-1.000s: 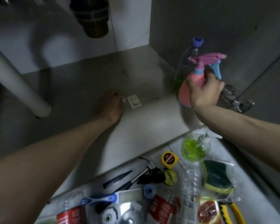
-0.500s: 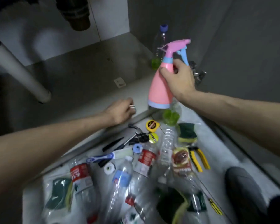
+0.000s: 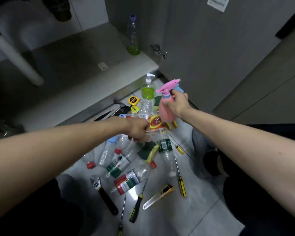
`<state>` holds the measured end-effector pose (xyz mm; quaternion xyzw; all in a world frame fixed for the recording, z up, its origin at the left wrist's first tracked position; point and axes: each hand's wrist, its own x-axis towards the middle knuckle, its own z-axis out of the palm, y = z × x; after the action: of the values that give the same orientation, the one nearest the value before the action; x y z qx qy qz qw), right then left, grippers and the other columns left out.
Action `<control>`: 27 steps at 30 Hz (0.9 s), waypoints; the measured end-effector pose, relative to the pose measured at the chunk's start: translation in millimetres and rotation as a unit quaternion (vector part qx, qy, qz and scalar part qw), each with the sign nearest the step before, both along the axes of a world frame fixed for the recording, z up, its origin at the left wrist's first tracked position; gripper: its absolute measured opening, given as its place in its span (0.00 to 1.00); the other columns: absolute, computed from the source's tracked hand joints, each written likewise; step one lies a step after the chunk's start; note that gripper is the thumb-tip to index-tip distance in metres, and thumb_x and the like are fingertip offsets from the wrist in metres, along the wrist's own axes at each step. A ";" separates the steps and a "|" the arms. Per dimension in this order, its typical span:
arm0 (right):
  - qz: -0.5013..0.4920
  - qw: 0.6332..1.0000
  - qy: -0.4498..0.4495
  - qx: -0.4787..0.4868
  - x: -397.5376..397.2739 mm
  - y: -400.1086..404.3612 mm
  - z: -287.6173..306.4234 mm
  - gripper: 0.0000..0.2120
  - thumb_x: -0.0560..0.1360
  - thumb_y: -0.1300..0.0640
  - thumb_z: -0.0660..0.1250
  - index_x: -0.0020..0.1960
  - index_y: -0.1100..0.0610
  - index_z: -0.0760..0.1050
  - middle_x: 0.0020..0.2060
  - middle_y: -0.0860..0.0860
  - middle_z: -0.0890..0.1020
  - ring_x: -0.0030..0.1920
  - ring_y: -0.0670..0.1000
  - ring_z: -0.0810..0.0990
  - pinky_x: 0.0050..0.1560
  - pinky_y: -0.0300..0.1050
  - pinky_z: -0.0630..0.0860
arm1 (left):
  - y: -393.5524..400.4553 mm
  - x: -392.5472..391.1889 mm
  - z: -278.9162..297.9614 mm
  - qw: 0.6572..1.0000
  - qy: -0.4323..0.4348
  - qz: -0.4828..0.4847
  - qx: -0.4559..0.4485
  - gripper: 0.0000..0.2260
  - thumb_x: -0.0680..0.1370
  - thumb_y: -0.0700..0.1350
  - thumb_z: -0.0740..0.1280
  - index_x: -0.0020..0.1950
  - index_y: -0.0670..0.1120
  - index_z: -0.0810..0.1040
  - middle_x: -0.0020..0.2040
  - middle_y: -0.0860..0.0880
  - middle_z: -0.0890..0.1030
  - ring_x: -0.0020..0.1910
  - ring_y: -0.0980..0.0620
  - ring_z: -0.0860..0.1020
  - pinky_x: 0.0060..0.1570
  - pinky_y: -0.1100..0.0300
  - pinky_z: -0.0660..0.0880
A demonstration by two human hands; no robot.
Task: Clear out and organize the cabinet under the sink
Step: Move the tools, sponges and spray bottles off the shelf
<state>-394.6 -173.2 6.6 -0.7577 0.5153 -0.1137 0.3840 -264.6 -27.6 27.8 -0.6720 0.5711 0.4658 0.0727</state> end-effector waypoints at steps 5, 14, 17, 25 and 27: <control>-0.006 0.996 -0.034 0.083 -42.5 39.8 -16.0 0.16 0.71 0.50 0.76 0.55 0.54 0.79 0.54 0.56 0.83 0.54 0.57 0.81 0.54 0.52 0.79 | 57.5 -55.9 -50.8 1.000 -0.030 -0.005 0.002 0.11 0.73 0.52 0.75 0.44 0.49 0.75 0.45 0.49 0.79 0.45 0.48 0.77 0.45 0.56 0.76; -0.065 0.991 0.042 0.105 -91.8 70.2 -39.2 0.12 0.75 0.60 0.73 0.58 0.61 0.78 0.59 0.59 0.81 0.60 0.60 0.79 0.63 0.57 0.76 | 105.1 -122.8 -132.1 0.988 0.013 0.155 -0.024 0.11 0.73 0.48 0.73 0.54 0.47 0.80 0.51 0.47 0.82 0.52 0.47 0.80 0.45 0.63 0.71; -0.100 0.992 0.051 0.062 -102.5 73.4 -44.0 0.09 0.76 0.62 0.70 0.56 0.60 0.76 0.58 0.58 0.80 0.59 0.59 0.78 0.60 0.52 0.76 | 108.1 -140.9 -146.5 0.977 0.034 0.203 -0.059 0.05 0.73 0.47 0.69 0.47 0.51 0.76 0.48 0.50 0.81 0.51 0.44 0.80 0.42 0.60 0.72; -0.105 0.992 0.051 -0.044 -103.2 49.8 -47.7 0.07 0.76 0.57 0.69 0.52 0.59 0.80 0.57 0.57 0.78 0.56 0.59 0.78 0.54 0.49 0.75 | 104.5 -147.0 -152.2 0.970 -0.086 0.215 -0.079 0.14 0.79 0.50 0.60 0.58 0.44 0.76 0.59 0.42 0.78 0.57 0.41 0.77 0.54 0.48 0.76; -0.121 0.991 0.036 -0.039 -98.9 36.5 -50.9 0.08 0.75 0.55 0.71 0.51 0.57 0.80 0.53 0.55 0.81 0.54 0.59 0.79 0.53 0.52 0.76 | 97.2 -135.7 -145.0 0.966 -0.078 0.231 -0.086 0.11 0.79 0.50 0.60 0.54 0.45 0.77 0.54 0.44 0.80 0.53 0.42 0.79 0.52 0.48 0.77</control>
<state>-493.5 -136.8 -44.3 -0.7077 0.6122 -0.1520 0.3184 -400.3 69.6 -117.1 -0.8241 0.4305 0.3647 -0.0507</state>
